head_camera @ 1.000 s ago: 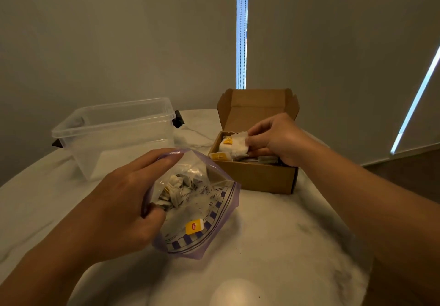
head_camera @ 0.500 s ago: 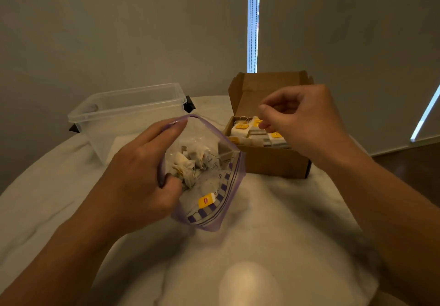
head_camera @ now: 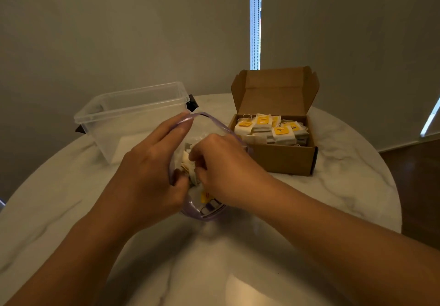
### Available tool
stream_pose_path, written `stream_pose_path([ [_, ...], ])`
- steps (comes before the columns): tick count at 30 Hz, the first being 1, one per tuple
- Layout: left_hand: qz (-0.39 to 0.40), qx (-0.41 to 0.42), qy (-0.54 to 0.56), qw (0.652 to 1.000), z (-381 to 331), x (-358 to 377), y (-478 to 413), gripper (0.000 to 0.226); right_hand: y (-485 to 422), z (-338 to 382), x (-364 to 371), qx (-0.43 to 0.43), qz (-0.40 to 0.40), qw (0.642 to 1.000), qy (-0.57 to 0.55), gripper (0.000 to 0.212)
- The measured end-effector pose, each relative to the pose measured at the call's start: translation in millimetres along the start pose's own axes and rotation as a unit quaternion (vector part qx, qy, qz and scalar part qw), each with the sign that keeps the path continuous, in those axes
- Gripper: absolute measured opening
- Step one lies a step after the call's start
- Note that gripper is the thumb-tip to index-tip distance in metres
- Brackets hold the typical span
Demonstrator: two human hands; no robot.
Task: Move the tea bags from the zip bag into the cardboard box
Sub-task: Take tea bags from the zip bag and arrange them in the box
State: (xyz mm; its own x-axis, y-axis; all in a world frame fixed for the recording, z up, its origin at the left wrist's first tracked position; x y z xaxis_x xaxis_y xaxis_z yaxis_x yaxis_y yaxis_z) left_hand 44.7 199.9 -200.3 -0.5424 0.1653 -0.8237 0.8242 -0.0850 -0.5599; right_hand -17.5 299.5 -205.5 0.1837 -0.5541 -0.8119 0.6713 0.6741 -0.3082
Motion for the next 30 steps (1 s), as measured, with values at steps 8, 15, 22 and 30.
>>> stream_pose_path([
  [8, -0.004, 0.021, 0.005, 1.000, 0, -1, 1, 0.089, -39, -11, 35, 0.099, 0.126, 0.987, 0.027, 0.034],
  [15, -0.005, 0.022, 0.003, 1.000, -1, -1, 1, 0.087, -37, -4, 31, 0.096, 0.149, 0.980, 0.086, 0.031],
  [22, 0.006, 0.016, 0.007, 1.000, -1, 0, 2, 0.089, -13, -10, 25, 0.125, 0.136, 0.983, 0.021, 0.037],
  [30, 0.014, 0.018, -0.011, 1.000, -2, 2, 2, 0.086, 1, -18, 23, 0.086, 0.080, 0.993, 0.015, 0.034],
])
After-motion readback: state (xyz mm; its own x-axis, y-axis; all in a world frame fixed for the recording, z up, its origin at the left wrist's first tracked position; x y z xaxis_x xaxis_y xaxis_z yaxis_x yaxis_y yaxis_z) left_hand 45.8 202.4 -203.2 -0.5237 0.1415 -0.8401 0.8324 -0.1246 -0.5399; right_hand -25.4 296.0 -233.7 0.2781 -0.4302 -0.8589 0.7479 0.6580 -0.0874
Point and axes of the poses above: each hand's wrist, its own y-axis away from the middle knuckle, its own x-axis out of the palm, z = x × y, the point moved 5 cm from there along -y, towards the middle knuckle, and after that the axes turned 6 degrees about -y, right-handed, at the moved point
